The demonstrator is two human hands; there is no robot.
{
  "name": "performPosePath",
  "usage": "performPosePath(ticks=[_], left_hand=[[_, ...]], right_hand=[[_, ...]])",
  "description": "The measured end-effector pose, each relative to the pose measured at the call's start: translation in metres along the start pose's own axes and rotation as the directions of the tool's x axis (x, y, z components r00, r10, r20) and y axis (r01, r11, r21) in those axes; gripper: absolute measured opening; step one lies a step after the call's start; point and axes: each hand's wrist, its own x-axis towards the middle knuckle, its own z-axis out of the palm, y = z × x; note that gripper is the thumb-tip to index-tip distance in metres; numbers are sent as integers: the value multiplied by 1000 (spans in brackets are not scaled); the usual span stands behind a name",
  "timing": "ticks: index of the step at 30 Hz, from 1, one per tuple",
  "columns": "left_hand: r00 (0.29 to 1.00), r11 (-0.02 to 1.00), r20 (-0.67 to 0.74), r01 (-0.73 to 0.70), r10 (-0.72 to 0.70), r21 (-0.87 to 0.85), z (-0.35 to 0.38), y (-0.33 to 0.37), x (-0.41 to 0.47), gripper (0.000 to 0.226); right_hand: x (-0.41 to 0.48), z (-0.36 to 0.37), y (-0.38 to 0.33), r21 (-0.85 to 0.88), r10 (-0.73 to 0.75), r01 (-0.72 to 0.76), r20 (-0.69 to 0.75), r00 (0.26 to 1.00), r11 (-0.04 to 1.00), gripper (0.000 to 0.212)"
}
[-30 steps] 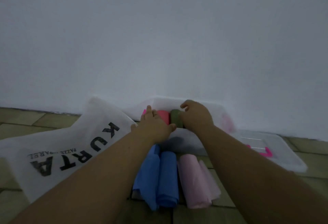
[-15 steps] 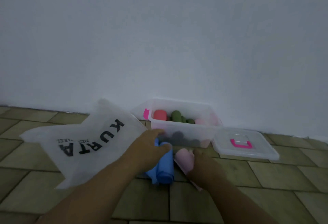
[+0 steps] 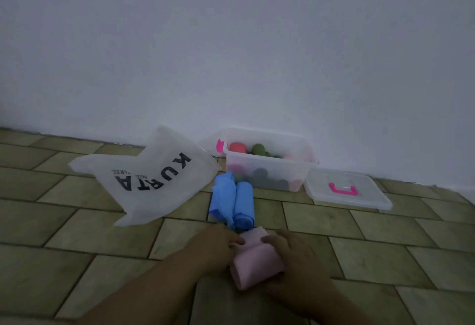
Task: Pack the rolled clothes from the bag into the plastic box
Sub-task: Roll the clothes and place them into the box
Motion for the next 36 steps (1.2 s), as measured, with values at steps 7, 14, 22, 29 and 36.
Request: performPosePath(ticks=[7,14,22,29,36], left_hand=[[990,943,144,-46,-2,331,17,-6,15,41],[1000,914,21,-27,21,406,31,-13,12,48],[999,927,-38,3,12,376,38,-17,14,47],[993,971,-115,36,-9,235,34,-3,0,50],[955,960,-108,-279,276,-12,52,49,-31,41]], right_hand=[[5,24,-23,64,263,-286,245,933,956,49],[-1,23,-21,-68,366,-360,166,916,931,87],[-15,33,-6,-16,277,-278,-38,960,961,107],[-11,37,-11,-57,334,-335,-31,942,941,99],[-25,33,-2,-63,296,-292,68,953,954,105]])
